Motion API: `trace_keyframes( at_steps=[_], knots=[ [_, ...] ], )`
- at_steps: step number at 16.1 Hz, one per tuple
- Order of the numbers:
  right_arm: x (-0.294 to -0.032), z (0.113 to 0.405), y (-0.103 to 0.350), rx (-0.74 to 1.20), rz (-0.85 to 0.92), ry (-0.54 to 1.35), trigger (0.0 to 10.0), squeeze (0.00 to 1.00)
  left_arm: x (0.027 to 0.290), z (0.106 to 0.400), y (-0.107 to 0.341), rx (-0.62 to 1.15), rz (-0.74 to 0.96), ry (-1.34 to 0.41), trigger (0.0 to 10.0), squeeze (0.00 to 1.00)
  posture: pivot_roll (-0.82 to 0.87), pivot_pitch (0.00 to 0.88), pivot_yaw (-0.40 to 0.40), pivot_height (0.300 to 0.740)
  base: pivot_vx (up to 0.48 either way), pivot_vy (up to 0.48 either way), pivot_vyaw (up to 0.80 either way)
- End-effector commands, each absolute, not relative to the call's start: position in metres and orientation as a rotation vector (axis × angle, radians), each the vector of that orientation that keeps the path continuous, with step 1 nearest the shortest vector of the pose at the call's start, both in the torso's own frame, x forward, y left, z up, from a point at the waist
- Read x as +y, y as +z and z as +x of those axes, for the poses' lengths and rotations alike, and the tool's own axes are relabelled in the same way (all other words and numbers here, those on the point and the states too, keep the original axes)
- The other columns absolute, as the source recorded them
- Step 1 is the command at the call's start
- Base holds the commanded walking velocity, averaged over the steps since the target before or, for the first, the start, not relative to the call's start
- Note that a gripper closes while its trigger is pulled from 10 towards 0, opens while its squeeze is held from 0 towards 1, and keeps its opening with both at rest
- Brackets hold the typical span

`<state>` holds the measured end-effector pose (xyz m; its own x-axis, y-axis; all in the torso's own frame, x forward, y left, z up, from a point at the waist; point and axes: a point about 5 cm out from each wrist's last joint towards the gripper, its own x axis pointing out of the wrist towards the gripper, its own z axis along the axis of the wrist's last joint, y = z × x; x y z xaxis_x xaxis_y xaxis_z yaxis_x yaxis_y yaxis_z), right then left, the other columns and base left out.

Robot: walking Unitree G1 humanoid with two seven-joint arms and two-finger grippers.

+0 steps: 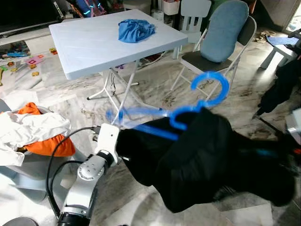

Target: Hang hanger

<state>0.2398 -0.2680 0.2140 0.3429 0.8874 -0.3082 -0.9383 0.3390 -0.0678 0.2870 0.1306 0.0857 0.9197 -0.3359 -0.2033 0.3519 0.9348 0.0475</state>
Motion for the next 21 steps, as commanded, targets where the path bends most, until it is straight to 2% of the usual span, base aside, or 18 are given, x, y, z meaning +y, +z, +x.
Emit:
trace_keyframes(
  at_steps=[1,2,7,9,12,15,17,18,19,21],
  knots=[
    [-0.262,0.249,0.214,0.207,-0.286,1.138,10.0,0.0,0.122,0.284,0.09,0.168,0.074,-0.402,2.9,0.0,-0.16,0.045,0.029,0.74,0.0,0.0,0.0],
    [-0.247,0.263,0.206,0.188,-0.264,1.043,10.0,0.0,0.112,0.28,0.094,0.141,0.049,-0.464,10.0,1.0,-0.16,0.044,0.027,0.74,0.0,0.0,0.0],
    [-0.209,0.278,0.164,0.213,-0.31,0.938,10.0,0.0,0.085,0.263,0.106,0.038,0.09,-0.683,10.0,1.0,-0.15,0.043,0.016,0.74,0.0,0.0,0.0],
    [-0.205,0.28,0.152,0.225,-0.434,0.915,10.0,0.0,0.082,0.256,0.106,0.051,0.1,-0.77,10.0,1.0,-0.14,0.045,0.014,0.74,0.0,0.0,0.0],
    [-0.215,0.289,0.146,0.245,-0.468,0.877,10.0,0.0,0.084,0.253,0.115,0.022,0.095,-0.875,10.0,1.0,-0.14,0.046,0.013,0.74,0.0,0.0,0.0],
    [-0.222,0.299,0.143,0.211,-0.62,0.816,10.0,0.0,0.087,0.248,0.113,0.063,0.122,-0.943,10.0,1.0,-0.14,0.046,0.013,0.74,0.0,0.0,0.0],
    [-0.222,0.303,0.145,0.207,-0.64,0.839,10.0,0.0,0.095,0.248,0.104,0.13,0.23,-0.967,10.0,1.0,-0.14,0.044,0.01,0.74,0.0,0.0,0.0],
    [-0.224,0.307,0.148,0.184,-0.675,0.815,10.0,0.0,0.103,0.248,0.095,0.179,0.412,-0.97,10.0,1.0,-0.14,0.043,0.009,0.74,0.0,0.0,0.0],
    [-0.226,0.31,0.149,0.17,-0.697,0.799,10.0,0.0,0.11,0.25,0.088,0.214,0.502,-0.949,10.0,1.0,-0.13,0.043,0.009,0.74,0.0,0.0,0.0],
    [-0.224,0.309,0.152,0.135,-0.693,0.839,10.0,0.0,0.113,0.253,0.094,0.143,0.438,-0.914,10.0,1.0,-0.14,0.04,0.01,0.74,0.0,0.0,0.0]
  ],
)
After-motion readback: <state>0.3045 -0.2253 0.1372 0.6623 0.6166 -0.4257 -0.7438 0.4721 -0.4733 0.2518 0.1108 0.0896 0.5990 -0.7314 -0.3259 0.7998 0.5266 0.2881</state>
